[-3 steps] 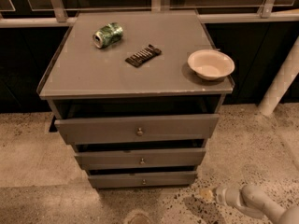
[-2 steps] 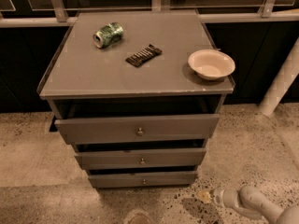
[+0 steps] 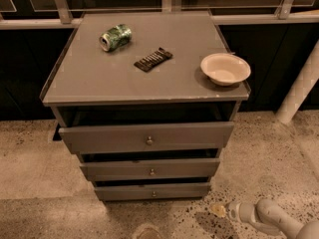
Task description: Close bottom drawer
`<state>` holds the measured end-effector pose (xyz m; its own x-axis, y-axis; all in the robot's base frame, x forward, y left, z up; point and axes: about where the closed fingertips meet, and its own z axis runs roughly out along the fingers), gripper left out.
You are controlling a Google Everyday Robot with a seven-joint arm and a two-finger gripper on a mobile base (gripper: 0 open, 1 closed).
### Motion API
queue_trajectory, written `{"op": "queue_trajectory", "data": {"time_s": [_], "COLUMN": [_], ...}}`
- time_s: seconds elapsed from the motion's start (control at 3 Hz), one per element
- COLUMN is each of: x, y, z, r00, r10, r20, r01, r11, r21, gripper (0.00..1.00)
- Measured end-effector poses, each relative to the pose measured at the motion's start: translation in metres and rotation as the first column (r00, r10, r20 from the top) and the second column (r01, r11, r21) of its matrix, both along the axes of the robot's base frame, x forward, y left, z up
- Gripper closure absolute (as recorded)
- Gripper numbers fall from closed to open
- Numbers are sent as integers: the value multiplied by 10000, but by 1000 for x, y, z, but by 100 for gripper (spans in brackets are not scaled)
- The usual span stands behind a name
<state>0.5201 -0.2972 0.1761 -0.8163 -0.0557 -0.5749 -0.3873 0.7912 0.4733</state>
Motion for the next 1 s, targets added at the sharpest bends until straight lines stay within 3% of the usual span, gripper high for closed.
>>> {"op": "queue_trajectory", "data": {"time_s": [0.33,0.67,1.0], "x": [0,0,0], "y": [0,0,0], "z": [0,0,0], "r00": [10000,10000,10000], "r10": [0,1,1], "r20": [0,0,0], "r01": [0,-1,-1], "r11": [10000,10000,10000], "r21": [0,1,1], "gripper": [11,0,0]}}
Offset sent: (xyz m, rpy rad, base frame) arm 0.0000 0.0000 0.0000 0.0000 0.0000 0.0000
